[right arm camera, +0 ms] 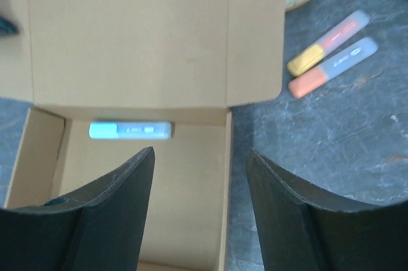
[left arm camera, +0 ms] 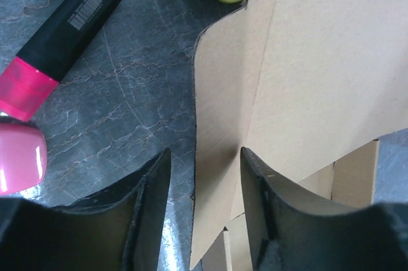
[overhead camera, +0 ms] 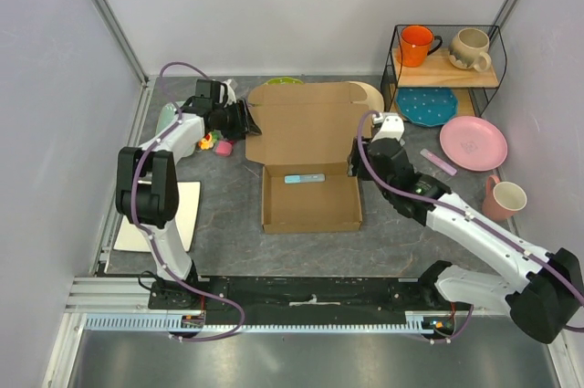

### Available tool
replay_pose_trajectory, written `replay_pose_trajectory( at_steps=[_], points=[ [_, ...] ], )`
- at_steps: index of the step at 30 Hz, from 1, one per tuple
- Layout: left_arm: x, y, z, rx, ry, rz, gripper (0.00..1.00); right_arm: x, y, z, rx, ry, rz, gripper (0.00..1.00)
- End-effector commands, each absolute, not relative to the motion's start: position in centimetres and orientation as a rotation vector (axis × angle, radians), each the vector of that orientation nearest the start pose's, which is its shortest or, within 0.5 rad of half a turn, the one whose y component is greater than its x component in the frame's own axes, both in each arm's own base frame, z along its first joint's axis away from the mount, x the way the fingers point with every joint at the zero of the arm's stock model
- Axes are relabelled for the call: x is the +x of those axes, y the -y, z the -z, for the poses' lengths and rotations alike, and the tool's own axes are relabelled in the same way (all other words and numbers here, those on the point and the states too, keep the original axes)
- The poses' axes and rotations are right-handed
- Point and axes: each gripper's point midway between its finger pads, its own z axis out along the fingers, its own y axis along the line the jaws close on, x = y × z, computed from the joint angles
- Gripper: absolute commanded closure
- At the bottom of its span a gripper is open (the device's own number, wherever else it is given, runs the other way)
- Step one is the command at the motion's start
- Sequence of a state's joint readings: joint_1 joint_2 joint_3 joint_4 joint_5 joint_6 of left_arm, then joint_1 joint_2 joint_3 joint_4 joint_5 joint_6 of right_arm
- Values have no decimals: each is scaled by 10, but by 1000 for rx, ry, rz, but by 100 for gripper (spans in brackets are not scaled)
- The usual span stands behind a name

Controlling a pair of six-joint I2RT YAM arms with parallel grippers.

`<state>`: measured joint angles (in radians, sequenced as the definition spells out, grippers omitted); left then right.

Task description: Fold the paper box

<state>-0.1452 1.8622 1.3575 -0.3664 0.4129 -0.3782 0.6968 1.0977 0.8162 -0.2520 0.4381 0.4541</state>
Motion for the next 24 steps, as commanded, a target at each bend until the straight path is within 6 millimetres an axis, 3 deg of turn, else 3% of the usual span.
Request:
replay_pose_trajectory(
  at_steps=[1, 5, 11, 13, 17, 18, 19, 24],
  points=[
    [453, 157, -122, -4, -2407, 797, 50, 315, -165, -221, 66, -1991, -274, 32],
    [453, 163, -128, 23, -2379, 840, 71, 335, -146, -230, 185, -1971, -264, 31],
    [448, 169, -138, 68, -2302, 875, 88, 366, -116, -236, 367, -1898, -237, 22],
    [441, 168, -145, 102, -2265, 859, 90, 375, -121, -241, 329, -1904, -286, 19],
    [438, 162, -162, 158, -2121, 759, 92, 398, -122, -227, 282, -1966, -348, 11],
    [428, 160, -150, 159, -2139, 743, 92, 402, -122, -224, 272, -1966, -359, 11],
    [430, 158, -165, 172, -2068, 711, 92, 406, -124, -225, 257, -1955, -375, 11],
    [422, 153, -174, 225, -1942, 645, 92, 424, -133, -203, 161, -1982, -375, 12]
  ],
)
